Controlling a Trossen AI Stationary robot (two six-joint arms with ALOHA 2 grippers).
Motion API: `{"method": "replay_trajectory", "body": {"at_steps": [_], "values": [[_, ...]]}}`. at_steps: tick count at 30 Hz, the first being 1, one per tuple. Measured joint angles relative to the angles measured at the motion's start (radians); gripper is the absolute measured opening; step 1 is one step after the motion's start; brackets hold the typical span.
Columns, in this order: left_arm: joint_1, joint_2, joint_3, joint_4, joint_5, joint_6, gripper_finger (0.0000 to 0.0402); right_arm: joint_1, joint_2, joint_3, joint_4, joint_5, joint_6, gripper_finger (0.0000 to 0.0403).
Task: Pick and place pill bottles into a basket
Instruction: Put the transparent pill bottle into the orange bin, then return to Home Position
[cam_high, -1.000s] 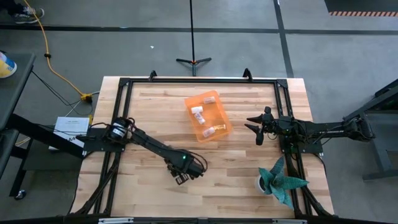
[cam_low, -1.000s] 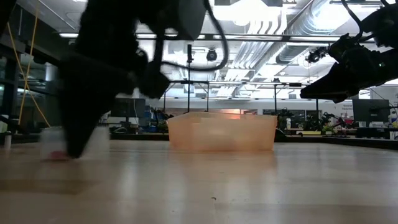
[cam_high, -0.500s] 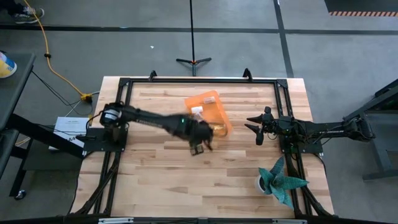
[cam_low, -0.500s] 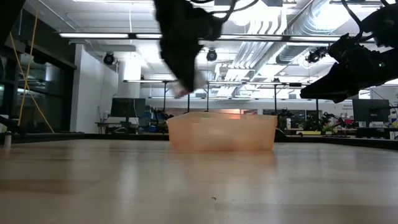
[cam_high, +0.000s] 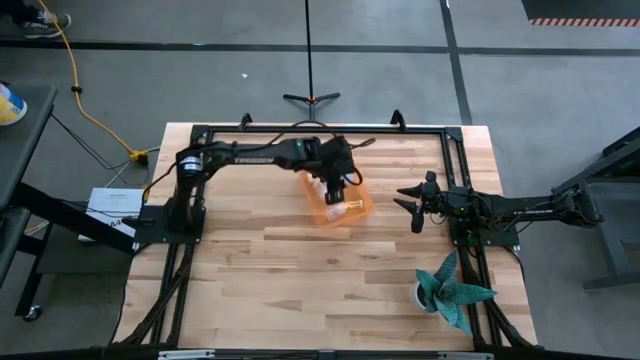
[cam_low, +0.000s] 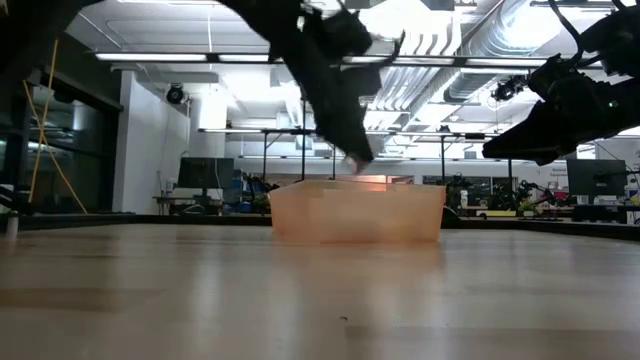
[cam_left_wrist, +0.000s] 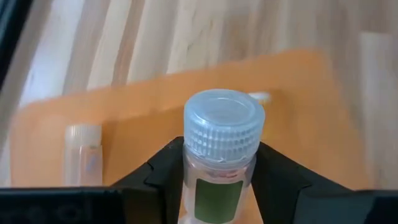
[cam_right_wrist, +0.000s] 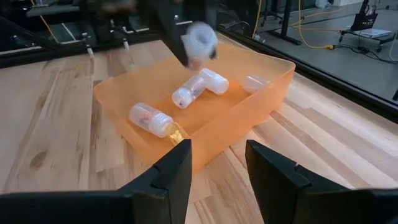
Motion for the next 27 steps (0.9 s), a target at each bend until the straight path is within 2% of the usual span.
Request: {"method": "replay_trajectory", "body": {"at_steps": [6,13,27], "values": [[0.063,0.070,0.000,-0.016,0.063,-0.025,0.0191,0.000,0.000,0.000,0.002,0.031,0.000,0.0142],[0.065,0.102,0.000,-0.027,0.130,-0.021,0.0203,0.000,0.000,0.000,0.002,0.043,-0.002,0.0142],[0.066,0.104,0.000,-0.003,0.130,0.005,0.0240,0.000,0.000,0.000,0.005,0.047,0.003,0.0142]]}}
